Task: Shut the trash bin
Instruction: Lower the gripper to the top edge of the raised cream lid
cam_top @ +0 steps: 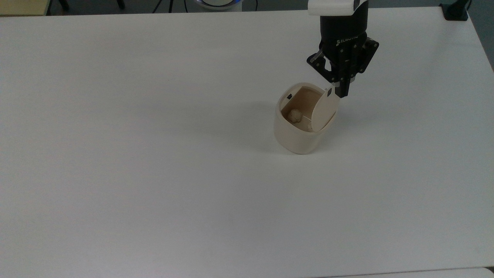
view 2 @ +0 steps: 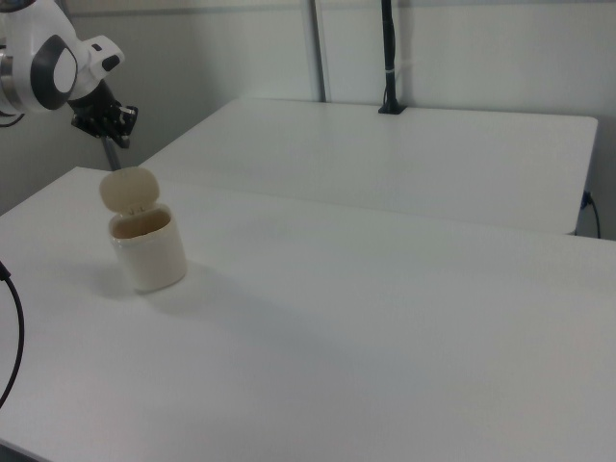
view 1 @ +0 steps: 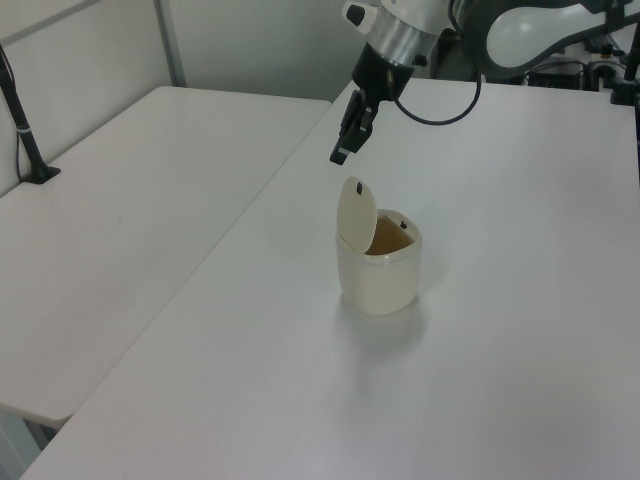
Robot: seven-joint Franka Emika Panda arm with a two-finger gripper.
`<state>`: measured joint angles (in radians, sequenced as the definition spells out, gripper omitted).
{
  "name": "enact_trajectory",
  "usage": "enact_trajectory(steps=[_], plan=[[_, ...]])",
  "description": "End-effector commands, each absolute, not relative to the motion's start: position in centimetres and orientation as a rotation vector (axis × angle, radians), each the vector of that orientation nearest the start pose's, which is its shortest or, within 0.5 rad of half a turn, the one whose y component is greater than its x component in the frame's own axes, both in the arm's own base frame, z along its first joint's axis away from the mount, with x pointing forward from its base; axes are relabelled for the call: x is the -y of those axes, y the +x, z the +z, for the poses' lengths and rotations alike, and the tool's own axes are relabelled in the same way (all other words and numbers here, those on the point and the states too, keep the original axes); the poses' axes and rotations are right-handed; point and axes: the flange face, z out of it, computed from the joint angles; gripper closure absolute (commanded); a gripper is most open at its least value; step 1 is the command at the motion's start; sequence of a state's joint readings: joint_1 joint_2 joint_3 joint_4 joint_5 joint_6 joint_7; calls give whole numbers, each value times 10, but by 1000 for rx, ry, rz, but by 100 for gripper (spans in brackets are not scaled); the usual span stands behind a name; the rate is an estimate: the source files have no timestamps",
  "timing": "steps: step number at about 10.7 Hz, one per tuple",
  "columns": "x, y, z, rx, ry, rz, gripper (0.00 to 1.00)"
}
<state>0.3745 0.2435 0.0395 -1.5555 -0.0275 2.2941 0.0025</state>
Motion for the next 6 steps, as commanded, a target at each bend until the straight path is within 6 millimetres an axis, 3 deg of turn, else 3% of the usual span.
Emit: enact_trajectory(steps=[1, 6], plan=[[-272, 624, 547, 899, -2880, -740, 93], [-265, 619, 519, 1118, -2896, -477, 98]])
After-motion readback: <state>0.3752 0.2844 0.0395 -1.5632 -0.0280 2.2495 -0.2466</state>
